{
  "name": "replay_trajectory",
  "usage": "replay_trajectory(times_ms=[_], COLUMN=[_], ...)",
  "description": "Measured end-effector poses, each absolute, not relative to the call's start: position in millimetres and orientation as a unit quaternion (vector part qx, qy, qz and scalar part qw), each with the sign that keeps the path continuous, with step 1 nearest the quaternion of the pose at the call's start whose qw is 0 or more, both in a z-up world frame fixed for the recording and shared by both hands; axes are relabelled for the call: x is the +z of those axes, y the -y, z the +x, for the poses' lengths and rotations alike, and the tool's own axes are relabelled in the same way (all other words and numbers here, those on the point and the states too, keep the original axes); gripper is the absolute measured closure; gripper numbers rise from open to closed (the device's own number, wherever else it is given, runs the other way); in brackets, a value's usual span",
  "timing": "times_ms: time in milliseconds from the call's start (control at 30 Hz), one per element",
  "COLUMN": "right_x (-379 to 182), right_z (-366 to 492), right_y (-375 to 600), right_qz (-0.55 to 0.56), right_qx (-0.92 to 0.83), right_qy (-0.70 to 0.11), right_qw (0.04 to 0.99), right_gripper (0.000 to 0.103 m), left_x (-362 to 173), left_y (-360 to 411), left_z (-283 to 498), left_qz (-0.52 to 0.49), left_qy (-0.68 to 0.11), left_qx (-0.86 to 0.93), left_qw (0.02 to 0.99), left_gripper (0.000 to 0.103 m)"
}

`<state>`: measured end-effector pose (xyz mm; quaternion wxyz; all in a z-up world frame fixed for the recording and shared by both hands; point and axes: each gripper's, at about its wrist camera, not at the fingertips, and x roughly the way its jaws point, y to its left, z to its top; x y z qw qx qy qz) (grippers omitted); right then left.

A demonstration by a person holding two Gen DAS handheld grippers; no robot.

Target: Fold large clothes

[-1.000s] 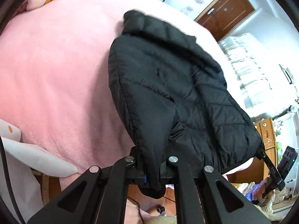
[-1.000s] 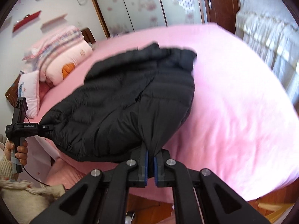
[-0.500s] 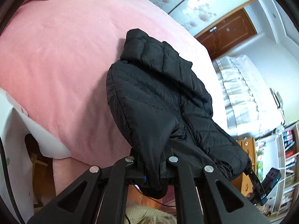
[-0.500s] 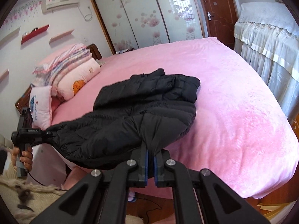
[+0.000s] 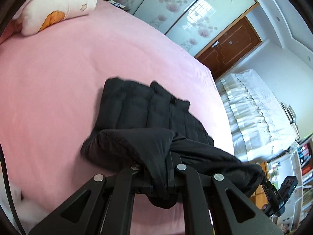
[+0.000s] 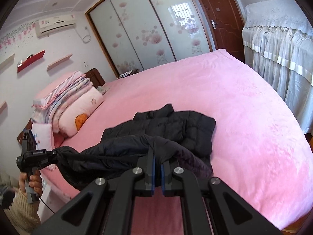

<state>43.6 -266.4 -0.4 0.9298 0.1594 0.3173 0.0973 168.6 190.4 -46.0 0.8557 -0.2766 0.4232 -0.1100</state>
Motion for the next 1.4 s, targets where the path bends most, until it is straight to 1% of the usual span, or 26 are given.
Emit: replay_trajectory(times_ms=[167, 300, 400, 567, 600, 767, 833, 900, 933, 967, 1000, 1067, 1100, 1200, 1233, 1267, 1367, 1400], right_x=[-7.5, -22.1, -43.8, -91.1, -104.9, -138.3, -137.7, -128.3, -123.9, -119.3, -112.5, -102.4, -97.0, -86.0, -83.1, -80.4, -75.5, -75.1], right_z=[128.0, 195.1, 239.3, 290.7, 299.6, 315.4, 311.7, 304.0, 302.0, 300.0, 294.7, 290.6, 287.7, 282.4, 281.9, 281.4, 282.2, 283.8], right_y=[272.0, 267.4, 266.1, 270.4, 273.1, 279.9, 284.8, 290.5, 293.0, 293.5, 296.0, 299.1, 299.8, 302.8, 302.3, 301.4, 297.3, 295.2], right_qz=[0.177, 0.176, 0.176, 0.175, 0.18, 0.192, 0.204, 0.214, 0.217, 0.219, 0.219, 0.213, 0.211, 0.212, 0.203, 0.193, 0.168, 0.157], right_qx=[0.081, 0.063, 0.047, 0.013, 0.006, 0.014, 0.027, 0.044, 0.053, 0.06, 0.069, 0.068, 0.067, 0.074, 0.07, 0.064, 0.061, 0.06], right_qy=[-0.327, -0.343, -0.364, -0.412, -0.427, -0.466, -0.467, -0.458, -0.452, -0.448, -0.443, -0.434, -0.428, -0.423, -0.42, -0.417, -0.413, -0.412], right_qw=[0.925, 0.92, 0.913, 0.894, 0.886, 0.864, 0.86, 0.862, 0.863, 0.865, 0.867, 0.872, 0.876, 0.878, 0.882, 0.886, 0.893, 0.895], right_gripper=[0.1, 0.1, 0.099, 0.098, 0.098, 0.085, 0.08, 0.07, 0.067, 0.058, 0.041, 0.022, 0.021, 0.021, 0.021, 0.021, 0.021, 0.021], left_x=[-59.8, -87.6, -118.2, -169.1, -175.9, -175.6, -168.9, -157.4, -153.6, -148.6, -143.7, -133.6, -129.7, -116.6, -110.4, -105.9, -89.3, -86.4], left_y=[-181.4, -171.0, -164.3, -162.4, -162.5, -164.8, -166.6, -168.3, -169.2, -170.6, -172.3, -176.6, -178.8, -185.6, -186.7, -188.5, -186.7, -183.4], left_z=[251.3, 316.2, 357.4, 387.9, 390.7, 394.6, 393.6, 391.0, 390.4, 389.5, 387.6, 384.0, 383.0, 381.2, 380.4, 379.1, 376.0, 376.0], left_qz=[-0.272, -0.259, -0.245, -0.244, -0.249, -0.247, -0.24, -0.232, -0.23, -0.228, -0.23, -0.24, -0.248, -0.27, -0.269, -0.264, -0.215, -0.184], left_qy=[-0.429, -0.453, -0.477, -0.515, -0.518, -0.52, -0.518, -0.514, -0.513, -0.511, -0.51, -0.503, -0.498, -0.483, -0.473, -0.466, -0.439, -0.433], left_qx=[-0.088, -0.072, -0.058, -0.063, -0.069, -0.107, -0.124, -0.14, -0.144, -0.148, -0.152, -0.159, -0.16, -0.159, -0.154, -0.149, -0.141, -0.137], left_qw=[0.857, 0.85, 0.842, 0.819, 0.815, 0.811, 0.811, 0.814, 0.815, 0.815, 0.815, 0.815, 0.815, 0.817, 0.825, 0.831, 0.861, 0.872], left_gripper=[0.099, 0.098, 0.098, 0.089, 0.089, 0.084, 0.083, 0.082, 0.08, 0.077, 0.075, 0.059, 0.057, 0.044, 0.037, 0.031, 0.03, 0.03])
